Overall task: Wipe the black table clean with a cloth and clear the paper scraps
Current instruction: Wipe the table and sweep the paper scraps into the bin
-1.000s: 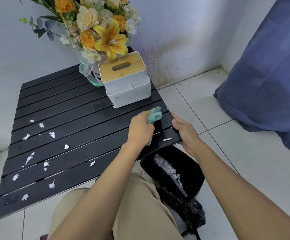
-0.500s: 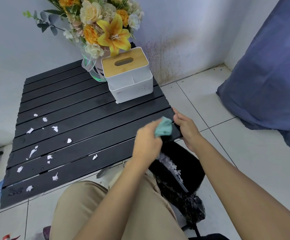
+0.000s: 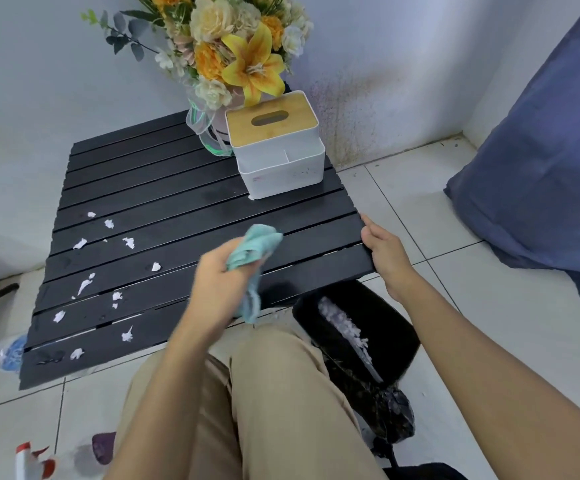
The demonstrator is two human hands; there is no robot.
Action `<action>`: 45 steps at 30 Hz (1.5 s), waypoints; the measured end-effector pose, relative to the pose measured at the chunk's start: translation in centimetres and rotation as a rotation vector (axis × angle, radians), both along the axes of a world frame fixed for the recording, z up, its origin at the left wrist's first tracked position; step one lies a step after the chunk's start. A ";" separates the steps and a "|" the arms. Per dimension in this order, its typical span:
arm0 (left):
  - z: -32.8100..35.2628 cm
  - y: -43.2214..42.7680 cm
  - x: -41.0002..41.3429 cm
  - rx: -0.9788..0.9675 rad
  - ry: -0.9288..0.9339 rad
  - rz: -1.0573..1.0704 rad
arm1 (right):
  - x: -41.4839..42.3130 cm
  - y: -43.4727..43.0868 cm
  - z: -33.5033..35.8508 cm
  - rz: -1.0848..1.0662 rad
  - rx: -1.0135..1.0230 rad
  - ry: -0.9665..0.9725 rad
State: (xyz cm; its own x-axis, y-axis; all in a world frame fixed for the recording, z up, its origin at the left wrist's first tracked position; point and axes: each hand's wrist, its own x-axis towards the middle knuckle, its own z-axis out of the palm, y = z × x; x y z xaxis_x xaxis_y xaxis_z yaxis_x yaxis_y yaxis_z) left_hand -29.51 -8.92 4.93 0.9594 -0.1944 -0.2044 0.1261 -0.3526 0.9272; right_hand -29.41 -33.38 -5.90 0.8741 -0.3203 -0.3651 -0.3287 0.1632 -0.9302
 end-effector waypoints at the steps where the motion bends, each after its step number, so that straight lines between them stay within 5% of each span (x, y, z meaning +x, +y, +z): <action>1: 0.1 2.1 0.6 0.080 -0.044 0.085 | 0.0 0.2 0.0 0.004 -0.025 -0.006; 4: -1.8 8.6 2.1 0.596 -0.223 0.254 | 0.0 0.5 0.1 -0.022 -0.096 -0.025; 7: -4.9 9.7 1.3 0.910 -0.107 0.344 | 0.0 0.6 0.1 -0.031 -0.129 -0.049; 14: -6.1 1.7 0.6 0.798 -0.134 0.393 | -0.1 0.3 -0.3 -0.032 -0.070 -0.049; 20: -6.0 -8.2 -0.1 0.532 -0.125 0.146 | 0.1 -0.5 -1.5 0.016 0.001 -0.017; 23: -5.3 -10.5 0.4 0.214 0.071 -0.088 | 0.3 -0.8 -1.9 0.038 0.016 0.011; 26: -4.3 -9.7 1.8 -0.084 0.222 -0.038 | 0.3 -0.8 -1.5 0.049 0.044 0.020; 29: -3.8 -9.0 2.9 0.075 0.078 -0.005 | 0.3 -0.8 -1.6 0.048 0.077 0.015; 34: -5.3 -10.7 -1.1 0.638 -0.319 -0.325 | 0.3 -0.8 -1.1 0.060 0.074 0.022; 39: -3.7 -9.8 -0.5 0.451 -0.175 -0.374 | 0.3 -0.8 -0.9 0.066 0.073 0.047; 42: -3.6 -9.8 0.3 0.448 -0.227 -0.252 | 0.4 -1.1 -1.4 0.084 0.062 0.055; 45: -4.5 -10.3 -1.0 0.496 -0.242 -0.344 | 0.5 -0.9 -1.2 0.089 0.045 0.064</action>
